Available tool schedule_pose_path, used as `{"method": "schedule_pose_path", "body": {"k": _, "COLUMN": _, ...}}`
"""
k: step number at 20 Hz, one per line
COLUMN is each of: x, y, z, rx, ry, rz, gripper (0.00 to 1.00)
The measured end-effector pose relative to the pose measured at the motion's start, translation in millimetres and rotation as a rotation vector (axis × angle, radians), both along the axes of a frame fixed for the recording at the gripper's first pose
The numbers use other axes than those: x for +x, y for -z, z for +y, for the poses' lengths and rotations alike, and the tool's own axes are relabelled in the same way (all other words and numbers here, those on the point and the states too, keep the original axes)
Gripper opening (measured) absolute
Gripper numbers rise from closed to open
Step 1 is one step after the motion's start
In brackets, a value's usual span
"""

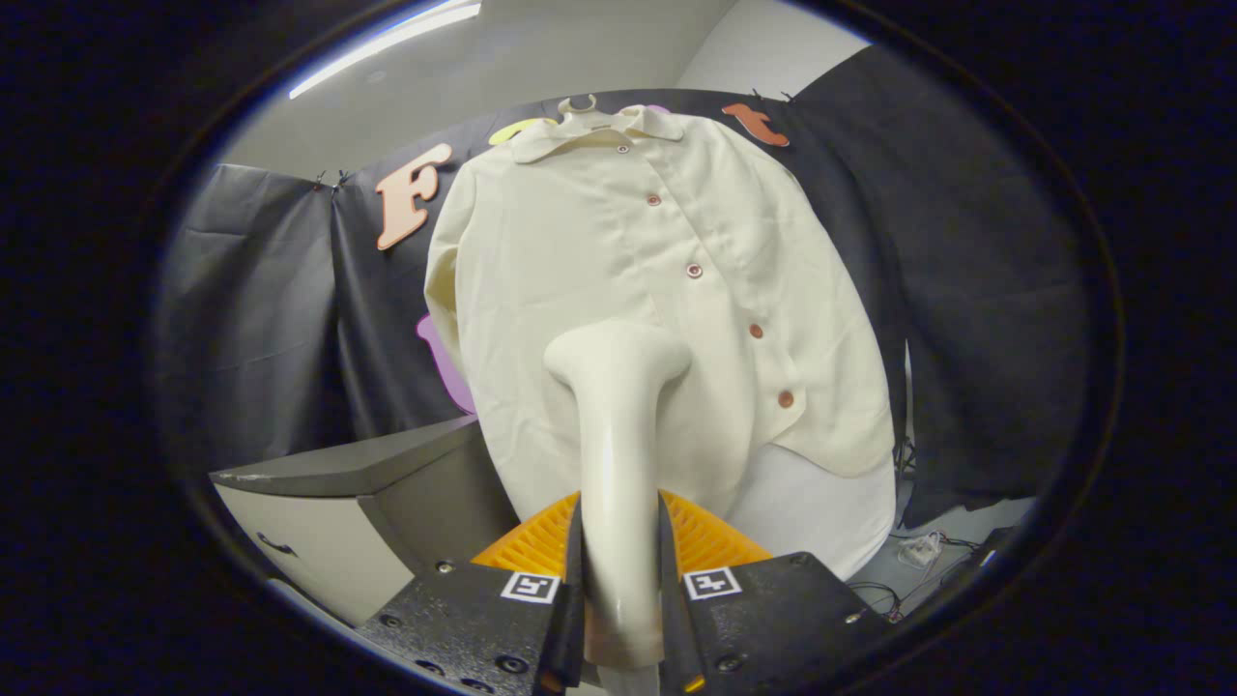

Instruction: Iron the clothes twice with a garment steamer, once on the left side and once on the right side.

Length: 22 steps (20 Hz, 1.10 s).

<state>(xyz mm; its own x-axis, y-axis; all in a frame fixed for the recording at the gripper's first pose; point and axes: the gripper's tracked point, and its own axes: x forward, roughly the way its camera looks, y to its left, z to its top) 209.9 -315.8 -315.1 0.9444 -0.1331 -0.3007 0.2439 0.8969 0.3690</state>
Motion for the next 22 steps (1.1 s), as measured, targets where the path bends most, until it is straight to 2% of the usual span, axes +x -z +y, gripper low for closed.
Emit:
{"method": "schedule_pose_path", "body": {"k": 13, "x": -45.7, "y": 89.6, "z": 5.9, "rx": 0.124, "ry": -0.007, "rz": 0.082, "gripper": 0.32}}
{"method": "schedule_pose_path", "body": {"k": 22, "x": -65.7, "y": 87.1, "z": 0.7, "rx": 0.165, "ry": -0.009, "rz": 0.071, "gripper": 0.31}}
